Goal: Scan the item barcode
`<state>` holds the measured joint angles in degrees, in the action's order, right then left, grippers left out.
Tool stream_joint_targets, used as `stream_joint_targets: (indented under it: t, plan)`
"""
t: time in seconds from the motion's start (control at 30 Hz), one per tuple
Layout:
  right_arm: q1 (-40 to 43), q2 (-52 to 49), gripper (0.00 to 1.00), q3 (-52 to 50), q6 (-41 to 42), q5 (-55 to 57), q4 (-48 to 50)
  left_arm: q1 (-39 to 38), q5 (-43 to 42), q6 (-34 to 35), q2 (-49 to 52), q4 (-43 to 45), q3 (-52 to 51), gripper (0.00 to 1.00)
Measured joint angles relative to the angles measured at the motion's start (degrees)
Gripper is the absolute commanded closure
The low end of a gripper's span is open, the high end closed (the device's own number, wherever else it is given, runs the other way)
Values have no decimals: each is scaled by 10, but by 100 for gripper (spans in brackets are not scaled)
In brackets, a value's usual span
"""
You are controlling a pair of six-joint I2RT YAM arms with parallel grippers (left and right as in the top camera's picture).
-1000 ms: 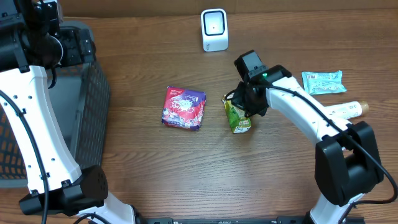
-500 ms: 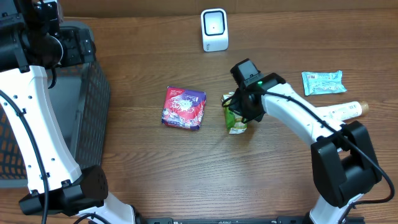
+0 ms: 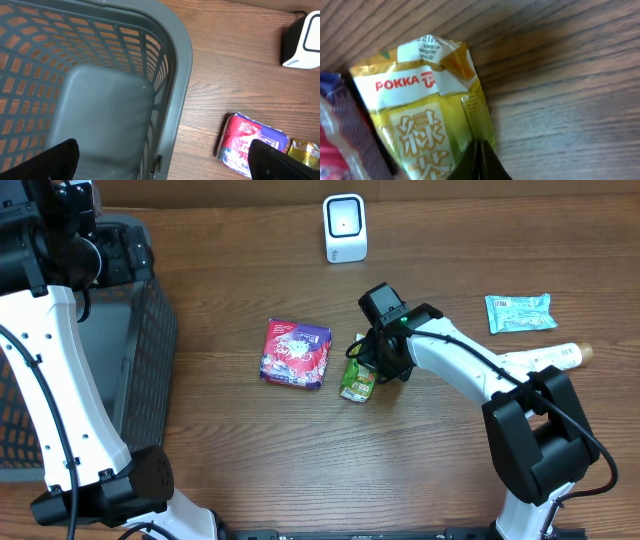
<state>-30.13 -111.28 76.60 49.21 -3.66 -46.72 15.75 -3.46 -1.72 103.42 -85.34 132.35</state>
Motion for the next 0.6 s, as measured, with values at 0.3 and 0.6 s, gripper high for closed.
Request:
stream_joint_targets:
  t: [0.3,0.6]
  plan:
    - [-8,12,96,42,-44,-9,-44,0,0,0,0,0,0,1]
    - [-47,-1,94,36,-29,-20,-16,0,0,0,0,0,0,1]
